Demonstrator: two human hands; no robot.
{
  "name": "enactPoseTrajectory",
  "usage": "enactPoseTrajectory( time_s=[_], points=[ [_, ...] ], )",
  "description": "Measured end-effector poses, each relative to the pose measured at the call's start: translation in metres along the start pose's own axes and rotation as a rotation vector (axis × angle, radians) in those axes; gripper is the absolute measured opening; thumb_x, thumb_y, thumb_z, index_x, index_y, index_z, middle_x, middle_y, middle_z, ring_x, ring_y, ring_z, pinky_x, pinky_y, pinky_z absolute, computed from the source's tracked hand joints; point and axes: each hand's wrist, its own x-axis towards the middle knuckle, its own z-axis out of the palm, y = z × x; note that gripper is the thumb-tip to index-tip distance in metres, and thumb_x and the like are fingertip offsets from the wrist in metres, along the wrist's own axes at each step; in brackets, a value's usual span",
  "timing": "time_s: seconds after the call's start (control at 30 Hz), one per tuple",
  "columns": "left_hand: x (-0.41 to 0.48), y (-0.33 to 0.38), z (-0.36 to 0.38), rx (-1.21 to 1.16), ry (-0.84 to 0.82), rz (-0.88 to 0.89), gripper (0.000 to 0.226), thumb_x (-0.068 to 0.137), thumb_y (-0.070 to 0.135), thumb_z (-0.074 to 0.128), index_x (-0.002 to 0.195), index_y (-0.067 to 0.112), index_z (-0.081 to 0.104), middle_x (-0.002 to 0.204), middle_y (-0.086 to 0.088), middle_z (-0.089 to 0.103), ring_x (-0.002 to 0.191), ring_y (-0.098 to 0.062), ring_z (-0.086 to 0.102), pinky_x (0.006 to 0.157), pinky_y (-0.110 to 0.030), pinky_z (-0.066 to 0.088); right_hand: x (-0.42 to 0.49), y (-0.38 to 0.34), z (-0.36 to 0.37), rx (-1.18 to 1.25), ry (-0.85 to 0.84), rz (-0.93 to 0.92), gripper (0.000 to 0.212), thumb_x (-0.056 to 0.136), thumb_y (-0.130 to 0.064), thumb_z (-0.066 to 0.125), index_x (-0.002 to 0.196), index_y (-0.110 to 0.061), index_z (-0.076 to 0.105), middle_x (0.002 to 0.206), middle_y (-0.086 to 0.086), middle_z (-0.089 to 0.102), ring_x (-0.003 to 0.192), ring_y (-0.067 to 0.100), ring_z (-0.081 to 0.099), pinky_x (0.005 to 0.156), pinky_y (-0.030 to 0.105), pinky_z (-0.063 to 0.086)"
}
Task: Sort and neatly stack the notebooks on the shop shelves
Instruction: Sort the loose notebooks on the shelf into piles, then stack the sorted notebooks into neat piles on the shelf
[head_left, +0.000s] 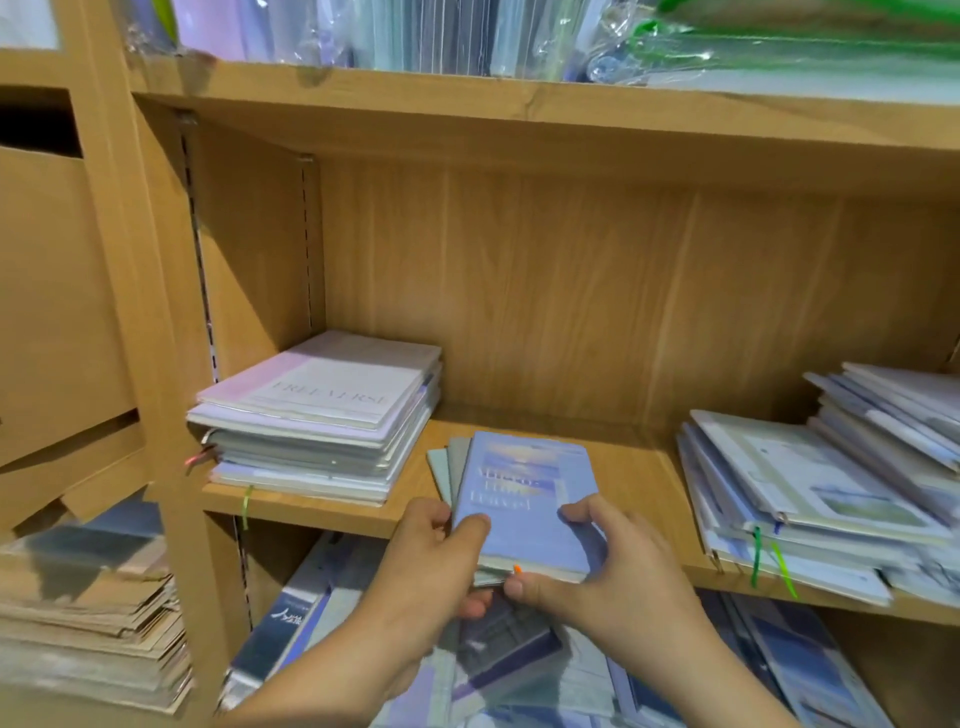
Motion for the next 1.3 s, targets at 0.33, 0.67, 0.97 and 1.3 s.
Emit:
enactPoseTrajectory(
  time_s=[0.33, 0.67, 0.97, 1.3],
  points=[
    [-0.031, 0.042, 0.044, -0.206, -0.095, 0.245, 0.017, 0.105, 0.019, 0.053, 0.114, 0.021, 0.068, 0.099, -0.001, 0.079, 0.087, -0.024, 0.077, 0.07, -0.036, 0.063, -0.022, 0.007, -0.062, 0.254, 0.076, 0.04, 0.083, 0.05, -0.052, 0.099, 0.125, -0.034, 0.066, 0.118, -0.031, 0.059, 0.107, -0.022, 0.051, 0.08, 0.003, 0.044],
    [0.006, 0.104, 0.192, -0.196, -0.265, 0.28, 0.021, 0.103, 0.028, 0.056, 0.105, 0.01, 0.065, 0.1, -0.014, 0.076, 0.087, -0.034, 0.074, 0.078, -0.046, 0.062, 0.005, 0.049, -0.194, -0.313, 0.325, 0.028, 0.072, 0.076, -0.051, 0.086, 0.14, -0.03, 0.06, 0.148, -0.003, 0.05, 0.137, 0.013, 0.043, 0.1, 0.02, 0.043],
    [0.031, 0.083, 0.21, 0.341, -0.543, 0.321, 0.041, 0.109, 0.043, 0.034, 0.127, 0.018, 0.06, 0.111, -0.004, 0.069, 0.093, -0.016, 0.065, 0.081, -0.031, 0.049, 0.0, 0.079, -0.176, -0.664, 0.202, -0.113, 0.052, 0.097, -0.059, 0.054, 0.138, -0.027, 0.059, 0.133, -0.005, 0.062, 0.124, 0.02, 0.057, 0.096, 0.037, 0.049],
    [-0.013, -0.067, 0.039, 0.15, -0.254, 0.363, 0.028, 0.102, 0.008, 0.056, 0.096, 0.026, 0.077, 0.071, -0.002, 0.072, 0.058, -0.008, 0.062, 0.054, -0.02, 0.05, -0.022, 0.035, -0.013, -0.502, 0.1, -0.426, 0.03, 0.094, -0.044, 0.054, 0.093, -0.024, 0.076, 0.107, -0.001, 0.06, 0.102, 0.025, 0.055, 0.08, 0.039, 0.048]
  ],
)
